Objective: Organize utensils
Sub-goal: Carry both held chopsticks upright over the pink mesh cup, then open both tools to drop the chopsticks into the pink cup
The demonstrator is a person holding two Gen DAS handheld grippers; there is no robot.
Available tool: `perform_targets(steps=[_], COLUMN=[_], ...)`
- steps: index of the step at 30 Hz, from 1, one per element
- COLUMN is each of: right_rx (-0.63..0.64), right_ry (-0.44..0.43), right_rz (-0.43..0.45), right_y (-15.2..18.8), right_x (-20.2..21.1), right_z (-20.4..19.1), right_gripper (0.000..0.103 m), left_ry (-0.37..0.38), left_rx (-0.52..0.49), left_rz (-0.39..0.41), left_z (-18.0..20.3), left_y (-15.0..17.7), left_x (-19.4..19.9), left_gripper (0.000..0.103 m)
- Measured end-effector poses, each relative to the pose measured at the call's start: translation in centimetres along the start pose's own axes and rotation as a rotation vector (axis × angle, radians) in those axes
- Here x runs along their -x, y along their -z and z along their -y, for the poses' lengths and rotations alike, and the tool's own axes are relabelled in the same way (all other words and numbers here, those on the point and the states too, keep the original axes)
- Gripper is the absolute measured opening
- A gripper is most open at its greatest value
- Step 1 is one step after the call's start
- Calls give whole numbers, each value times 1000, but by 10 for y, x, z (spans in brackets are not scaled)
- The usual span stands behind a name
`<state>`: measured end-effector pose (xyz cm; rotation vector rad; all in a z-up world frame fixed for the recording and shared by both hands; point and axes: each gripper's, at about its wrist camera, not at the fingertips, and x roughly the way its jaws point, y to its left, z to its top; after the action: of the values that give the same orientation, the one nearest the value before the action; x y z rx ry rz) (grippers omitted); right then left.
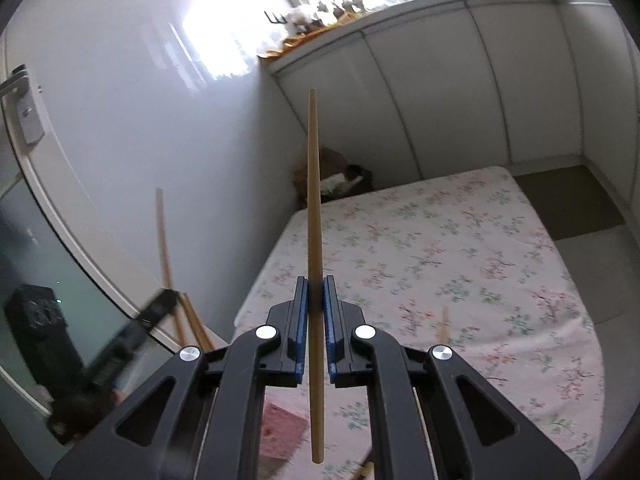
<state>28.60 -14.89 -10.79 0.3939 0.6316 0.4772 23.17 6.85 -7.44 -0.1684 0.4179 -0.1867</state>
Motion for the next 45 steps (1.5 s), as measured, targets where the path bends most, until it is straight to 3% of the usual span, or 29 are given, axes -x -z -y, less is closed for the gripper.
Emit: perform_targets(steps=[5,10,17,22,25,28,32,38,45], right_rx=[8,25,60,82,92,101,111,157,213], right_ry=[-39,-60,-70,-70,-67,-71,-80,-70,-26], right_rz=[30,54,65,61,58,61,80,92,23], right_y=[7,14,21,27,31,36,42,57,73], right_x=[-11,-20,-25,-29,-33,-37,-41,-56,-71], right_z=[-17,-33,-51,-58,-62,-67,-74,-86,-86], right_gripper=[8,8,8,8,8,8,8,8,9], left_ry=[-59,-70,-97,-102,-106,-88,-76,-144,-182], left_rx=[-35,-55,-40,-45,-11,85,165,146,118], left_rz=[6,17,-31,-133,-162,-136,-146,-195,-203], left_z=[-7,-14,-25,-25,-29,-42,-54,-49,-55], left_y=[12,24,34,40,34,20,4,-1,-1], left_x=[-7,-10,-14,-12,-8,11,23,21,19], left_gripper=[6,6,6,8,15,25,31,45,46])
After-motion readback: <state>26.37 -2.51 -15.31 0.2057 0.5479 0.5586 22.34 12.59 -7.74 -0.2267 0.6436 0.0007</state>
